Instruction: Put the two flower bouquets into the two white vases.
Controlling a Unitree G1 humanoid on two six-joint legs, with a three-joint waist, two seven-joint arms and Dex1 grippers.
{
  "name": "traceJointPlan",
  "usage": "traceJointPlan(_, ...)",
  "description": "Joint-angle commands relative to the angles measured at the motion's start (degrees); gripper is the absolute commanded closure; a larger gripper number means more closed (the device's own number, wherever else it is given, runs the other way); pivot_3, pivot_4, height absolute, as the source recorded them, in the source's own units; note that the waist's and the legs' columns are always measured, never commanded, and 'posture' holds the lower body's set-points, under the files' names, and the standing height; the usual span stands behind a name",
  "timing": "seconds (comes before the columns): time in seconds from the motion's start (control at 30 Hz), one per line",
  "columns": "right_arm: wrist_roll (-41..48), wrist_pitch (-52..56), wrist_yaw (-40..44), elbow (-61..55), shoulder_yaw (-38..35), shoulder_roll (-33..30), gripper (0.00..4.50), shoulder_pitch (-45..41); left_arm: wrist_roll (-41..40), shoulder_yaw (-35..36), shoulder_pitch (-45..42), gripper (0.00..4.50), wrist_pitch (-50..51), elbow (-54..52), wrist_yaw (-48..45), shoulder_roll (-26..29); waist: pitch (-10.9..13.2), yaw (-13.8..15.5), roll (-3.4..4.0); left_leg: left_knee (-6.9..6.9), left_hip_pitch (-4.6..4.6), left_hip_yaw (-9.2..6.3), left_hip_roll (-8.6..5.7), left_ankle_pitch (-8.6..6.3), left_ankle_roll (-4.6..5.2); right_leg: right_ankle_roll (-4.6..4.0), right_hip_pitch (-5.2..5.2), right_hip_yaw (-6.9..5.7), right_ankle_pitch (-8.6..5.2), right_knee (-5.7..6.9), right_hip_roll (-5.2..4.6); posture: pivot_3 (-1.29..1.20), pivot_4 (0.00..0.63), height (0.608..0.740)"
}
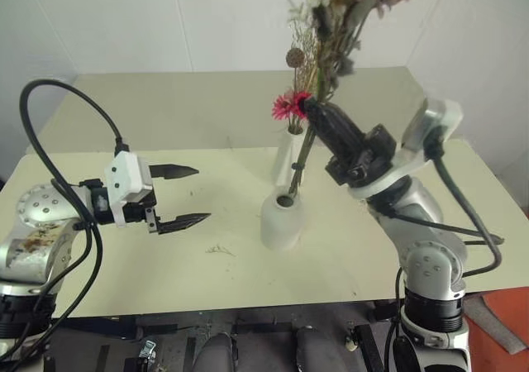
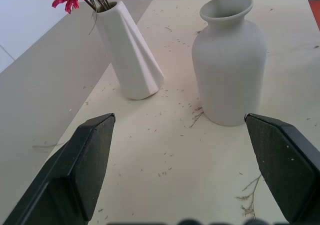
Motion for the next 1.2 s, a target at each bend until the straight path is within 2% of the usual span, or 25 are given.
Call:
traceJointPlan(0.03,-2.51,-2.86,2.09,0.73,0.99,0.72,4.27,-0.14,-1.81,2.9,0.7,0.0,0.82,-2.94,0.76,1.35,0.0,0.0,0.0,0.0,0.01,0.0,0.0,0.0,0.0,0.0,0.01,0.0,0.0,0.01,0.0,0.0,0.15,0.74)
traceJointPlan(0.4,-7.72,-6.79,6.31,5.48,2.08,2.67,4.27,1.93,-2.74,4.35,1.75,0.0,2.05,-4.59,2.02,2.66,0.0,0.04,0.0,0.0,0.02,0.0,0.0,0.0,0.0,0.0,0.0,0.0,0.0,0.01,0.0,0.0,0.15,0.74)
traceJointPlan(0.83,-15.14,-12.61,7.98,7.46,5.09,6.18,4.27,8.33,-3.24,3.79,0.61,0.0,2.24,-4.27,1.8,3.14,0.0,0.02,0.0,0.0,0.02,0.01,-0.01,0.0,0.0,0.0,0.0,0.0,0.0,0.01,0.0,0.0,0.15,0.74)
traceJointPlan(1.17,-14.65,-13.93,9.82,7.1,5.13,6.54,4.27,10.24,-3.62,3.56,-0.02,0.0,2.3,-3.92,1.35,3.11,0.0,0.03,0.0,0.0,0.02,0.0,-0.01,0.0,-0.01,0.0,0.01,-0.01,0.0,0.02,0.0,0.0,0.15,0.74)
traceJointPlan(1.2,-14.13,-13.71,10.09,6.78,5.01,6.48,3.92,10.38,-3.62,3.47,-0.09,0.0,2.28,-3.89,1.33,3.06,0.0,0.03,0.0,0.0,0.02,0.0,-0.01,0.0,-0.01,0.0,0.01,-0.01,0.0,0.02,0.0,0.0,0.15,0.74)
